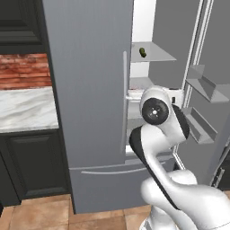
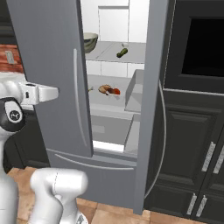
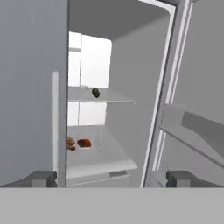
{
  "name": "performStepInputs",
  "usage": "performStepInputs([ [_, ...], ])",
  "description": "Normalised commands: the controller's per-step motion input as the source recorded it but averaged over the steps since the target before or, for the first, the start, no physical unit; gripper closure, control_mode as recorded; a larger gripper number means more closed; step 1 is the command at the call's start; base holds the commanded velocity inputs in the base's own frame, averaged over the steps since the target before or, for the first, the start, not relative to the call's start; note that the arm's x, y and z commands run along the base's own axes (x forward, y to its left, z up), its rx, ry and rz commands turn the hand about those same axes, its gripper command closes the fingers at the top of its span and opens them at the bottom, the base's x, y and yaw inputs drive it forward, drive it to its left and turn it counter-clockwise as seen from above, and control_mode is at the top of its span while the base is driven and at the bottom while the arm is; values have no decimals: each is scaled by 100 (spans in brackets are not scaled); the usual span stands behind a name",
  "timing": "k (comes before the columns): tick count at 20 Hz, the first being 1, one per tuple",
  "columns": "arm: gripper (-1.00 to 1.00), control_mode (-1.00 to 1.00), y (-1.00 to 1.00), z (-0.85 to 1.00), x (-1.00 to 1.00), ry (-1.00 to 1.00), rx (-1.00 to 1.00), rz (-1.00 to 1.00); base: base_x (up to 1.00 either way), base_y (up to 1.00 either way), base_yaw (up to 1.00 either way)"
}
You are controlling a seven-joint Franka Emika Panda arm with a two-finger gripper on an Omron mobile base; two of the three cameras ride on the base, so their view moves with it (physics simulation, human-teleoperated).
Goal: Place the tupperware on the second highest shelf of the fridge. Make space for the tupperware among the existing items by rearranging them on the shelves if needed. Close the fridge door when finished.
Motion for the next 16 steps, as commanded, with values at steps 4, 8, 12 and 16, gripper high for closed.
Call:
performStepInputs([
  [4,-100,-100,-63,35,-87,-25,50,-24,0,0,0],
  [8,-100,-100,-69,45,-79,-28,49,-28,0,0,0],
  [12,-100,-100,-79,58,-85,-23,48,-25,0,0,0],
  [16,-100,-100,-70,38,-98,-24,45,-25,0,0,0],
])
